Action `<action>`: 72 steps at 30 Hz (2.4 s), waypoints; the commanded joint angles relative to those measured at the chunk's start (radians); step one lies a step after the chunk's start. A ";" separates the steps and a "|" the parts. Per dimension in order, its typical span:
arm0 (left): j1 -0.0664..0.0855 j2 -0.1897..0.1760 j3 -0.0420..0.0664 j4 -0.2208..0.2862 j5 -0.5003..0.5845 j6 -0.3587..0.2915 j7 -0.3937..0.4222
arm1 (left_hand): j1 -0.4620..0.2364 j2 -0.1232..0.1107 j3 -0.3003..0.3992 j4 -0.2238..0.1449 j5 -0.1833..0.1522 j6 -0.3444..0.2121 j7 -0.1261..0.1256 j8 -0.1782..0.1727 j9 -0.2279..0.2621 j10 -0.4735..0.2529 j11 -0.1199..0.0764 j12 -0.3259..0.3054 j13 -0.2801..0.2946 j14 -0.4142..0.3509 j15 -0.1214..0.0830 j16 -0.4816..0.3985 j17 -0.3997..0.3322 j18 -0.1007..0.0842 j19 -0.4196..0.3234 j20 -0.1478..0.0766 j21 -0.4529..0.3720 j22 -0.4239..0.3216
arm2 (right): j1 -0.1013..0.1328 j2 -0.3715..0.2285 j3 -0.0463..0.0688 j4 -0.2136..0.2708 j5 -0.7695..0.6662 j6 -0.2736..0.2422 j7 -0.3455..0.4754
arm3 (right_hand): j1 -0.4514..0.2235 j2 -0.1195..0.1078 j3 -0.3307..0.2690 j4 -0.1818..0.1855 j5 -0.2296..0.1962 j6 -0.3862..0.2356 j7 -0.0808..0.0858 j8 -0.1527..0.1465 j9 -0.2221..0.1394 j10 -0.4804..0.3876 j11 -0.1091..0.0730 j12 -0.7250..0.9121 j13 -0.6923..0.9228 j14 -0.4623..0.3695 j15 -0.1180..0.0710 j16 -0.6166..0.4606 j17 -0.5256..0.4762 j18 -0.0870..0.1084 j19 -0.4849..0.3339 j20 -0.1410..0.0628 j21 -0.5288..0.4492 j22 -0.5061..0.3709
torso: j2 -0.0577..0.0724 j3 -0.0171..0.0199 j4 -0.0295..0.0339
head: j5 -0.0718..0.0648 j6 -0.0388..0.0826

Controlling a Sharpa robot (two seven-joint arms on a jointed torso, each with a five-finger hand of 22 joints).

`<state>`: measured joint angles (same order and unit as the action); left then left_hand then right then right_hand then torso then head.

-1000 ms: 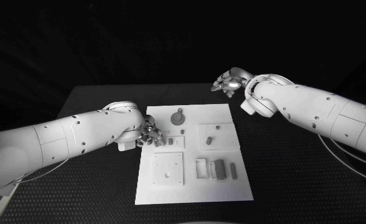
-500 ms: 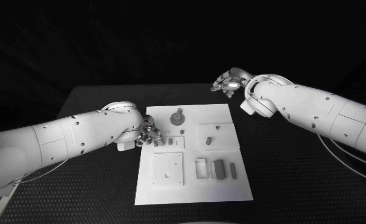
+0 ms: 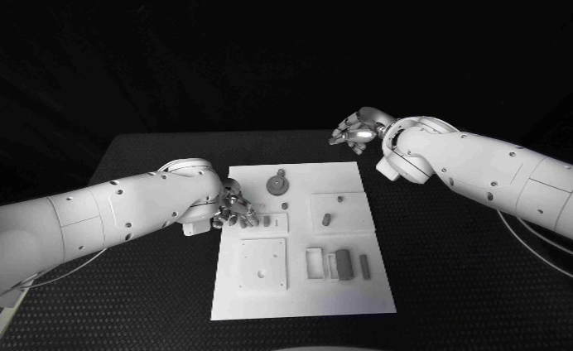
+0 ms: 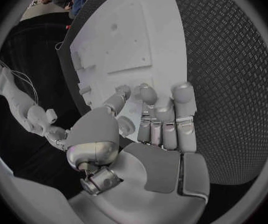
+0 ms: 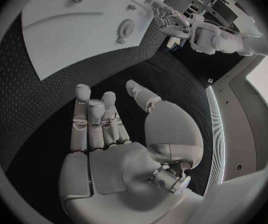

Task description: Assemble the parts on the task board

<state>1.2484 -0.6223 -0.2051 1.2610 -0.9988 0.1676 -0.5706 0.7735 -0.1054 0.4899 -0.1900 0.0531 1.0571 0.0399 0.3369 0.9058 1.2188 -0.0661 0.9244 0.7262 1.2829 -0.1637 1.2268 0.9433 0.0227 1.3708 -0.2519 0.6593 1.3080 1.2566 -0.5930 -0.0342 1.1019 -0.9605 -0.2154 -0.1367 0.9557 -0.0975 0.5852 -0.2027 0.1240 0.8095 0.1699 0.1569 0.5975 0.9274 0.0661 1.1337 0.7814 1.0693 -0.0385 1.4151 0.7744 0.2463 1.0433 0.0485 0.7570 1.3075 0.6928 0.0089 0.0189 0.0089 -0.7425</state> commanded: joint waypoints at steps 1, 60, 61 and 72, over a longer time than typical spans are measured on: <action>-0.002 0.000 -0.001 -0.001 0.012 0.005 0.009 | -0.008 0.006 -0.012 -0.004 -0.004 -0.003 0.003 -0.006 0.001 -0.005 -0.001 0.007 0.001 -0.003 -0.008 -0.001 0.001 0.047 -0.003 -0.004 -0.001 0.016 | -0.001 0.000 0.000 0.000 0.000 0.019 0.010 | -0.008 -0.005 0.002 0.001 0.002 -0.009 0.011 -0.003 -0.001 -0.005 0.001 0.002 -0.001 -0.004 -0.003 0.001 -0.001 0.015 -0.005 0.000 -0.004 0.018 | 0.000 0.0005 0.0000 | 0.001 0.000; -0.002 0.003 0.003 0.017 -0.025 -0.006 0.011 | -0.031 0.011 -0.032 0.010 -0.004 0.005 -0.001 -0.001 0.007 -0.003 -0.006 0.010 0.001 0.001 -0.012 0.000 0.004 0.049 -0.001 -0.008 -0.002 0.015 | -0.006 0.000 0.000 -0.002 0.000 0.020 0.009 | -0.007 -0.002 0.003 0.002 0.002 -0.010 0.012 -0.003 -0.002 -0.007 0.002 0.004 -0.002 -0.006 -0.002 0.002 -0.002 0.015 -0.005 0.001 -0.004 0.018 | 0.000 -0.0002 -0.0011 | -0.001 -0.004; -0.002 0.003 0.003 0.016 -0.025 -0.008 0.011 | -0.030 0.011 -0.032 0.010 -0.004 0.005 -0.001 -0.001 0.007 -0.002 -0.006 0.010 0.001 0.001 -0.012 0.000 0.005 0.049 -0.001 -0.008 -0.002 0.016 | -0.006 0.000 0.000 -0.002 0.000 0.020 0.009 | -0.007 -0.002 0.003 0.002 0.002 -0.010 0.012 -0.003 -0.002 -0.007 0.002 0.004 -0.002 -0.006 -0.002 0.002 -0.002 0.015 -0.005 0.001 -0.004 0.018 | 0.000 -0.0001 -0.0009 | -0.001 -0.005; -0.001 -0.001 0.003 0.009 -0.029 0.003 0.004 | -0.019 0.036 -0.034 0.000 -0.004 0.006 -0.002 0.000 0.010 -0.001 -0.007 0.011 0.002 0.002 -0.013 0.001 0.006 0.049 0.001 -0.009 0.000 0.017 | -0.006 0.001 0.000 -0.002 0.000 0.021 0.009 | -0.007 -0.002 0.003 0.002 0.002 -0.010 0.012 -0.002 -0.002 -0.007 0.002 0.004 -0.002 -0.006 -0.002 0.002 -0.002 0.015 -0.005 0.001 -0.004 0.018 | 0.000 -0.0001 -0.0001 | -0.002 -0.004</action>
<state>1.2468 -0.6233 -0.2029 1.2693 -1.0209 0.1577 -0.5668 0.7572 -0.0793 0.4556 -0.1850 0.0531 1.0597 0.0354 0.3361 0.9151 1.2190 -0.0663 0.9290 0.7265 1.2815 -0.1697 1.2268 0.9478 0.0215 1.3691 -0.2569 0.6593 1.3073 1.2510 -0.5923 -0.0342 1.0995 -0.9593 -0.2070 -0.1358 0.9558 -0.0975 0.5852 -0.2028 0.1240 0.8031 0.1733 0.1569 0.5970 0.9275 0.0661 1.1336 0.7806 1.0646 -0.0338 1.4151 0.7738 0.2476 1.0429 0.0490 0.7570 1.3075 0.6926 0.0089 0.0183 0.0077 -0.7459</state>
